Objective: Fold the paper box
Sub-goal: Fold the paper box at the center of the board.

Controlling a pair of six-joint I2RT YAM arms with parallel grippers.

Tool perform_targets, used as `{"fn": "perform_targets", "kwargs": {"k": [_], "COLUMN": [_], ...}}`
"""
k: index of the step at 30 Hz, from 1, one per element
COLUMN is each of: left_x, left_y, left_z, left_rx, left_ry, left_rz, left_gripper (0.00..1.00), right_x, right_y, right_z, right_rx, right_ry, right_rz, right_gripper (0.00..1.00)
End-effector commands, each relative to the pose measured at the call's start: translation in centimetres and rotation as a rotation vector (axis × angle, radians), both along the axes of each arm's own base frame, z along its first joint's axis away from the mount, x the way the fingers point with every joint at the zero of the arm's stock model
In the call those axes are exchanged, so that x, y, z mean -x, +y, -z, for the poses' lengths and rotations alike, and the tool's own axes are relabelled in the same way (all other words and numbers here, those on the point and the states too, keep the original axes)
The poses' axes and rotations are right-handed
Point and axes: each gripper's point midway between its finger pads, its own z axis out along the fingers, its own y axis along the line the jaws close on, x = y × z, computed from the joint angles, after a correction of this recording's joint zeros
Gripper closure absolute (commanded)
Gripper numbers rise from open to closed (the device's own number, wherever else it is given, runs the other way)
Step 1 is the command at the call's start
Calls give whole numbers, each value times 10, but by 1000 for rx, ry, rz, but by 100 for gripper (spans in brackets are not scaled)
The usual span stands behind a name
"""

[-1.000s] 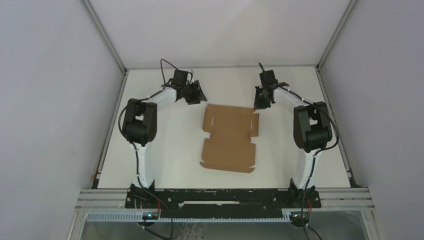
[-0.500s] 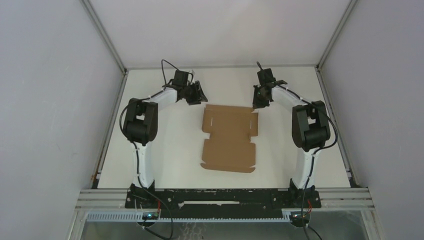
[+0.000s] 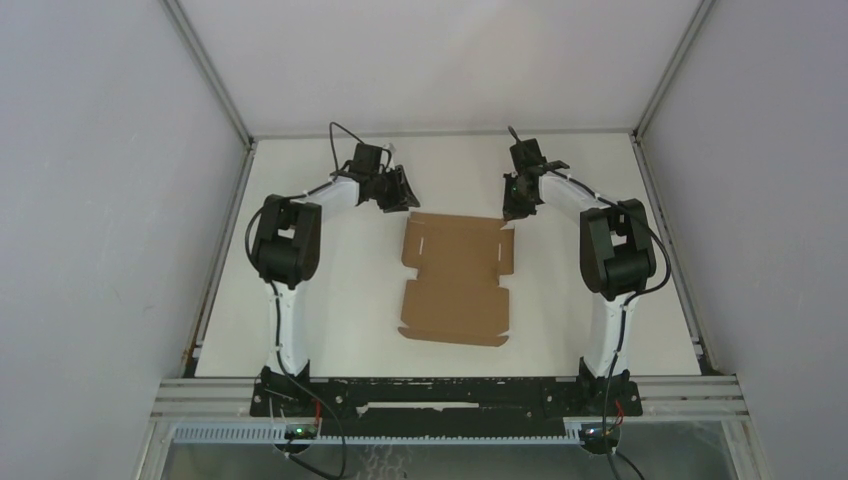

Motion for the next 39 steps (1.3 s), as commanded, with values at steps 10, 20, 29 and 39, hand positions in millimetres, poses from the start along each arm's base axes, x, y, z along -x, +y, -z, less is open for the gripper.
{"fn": "perform_targets", "kwargs": {"k": [10,20,29,39], "left_x": [-6,-1,4,9], "left_y": [-8,-8,-12,-15], "left_z": [-5,8,3,-8], "left_rx": [19,8,25,18], "left_ry": [-36,-2,-1,-11], "left_rz": [20,40,51,54], "left_gripper": [56,63,64,64], "right_x": [-11,-11,-11,-11], "right_y": [3,3,5,5], "right_z": [-10,-7,-7,-5], "right_rx": [-6,-13,-14,-10], "right_ry": [-34,-28,-27,-22], "right_rz": [-9,-8,-6,1], "right_gripper": [85,85,85,85]}}
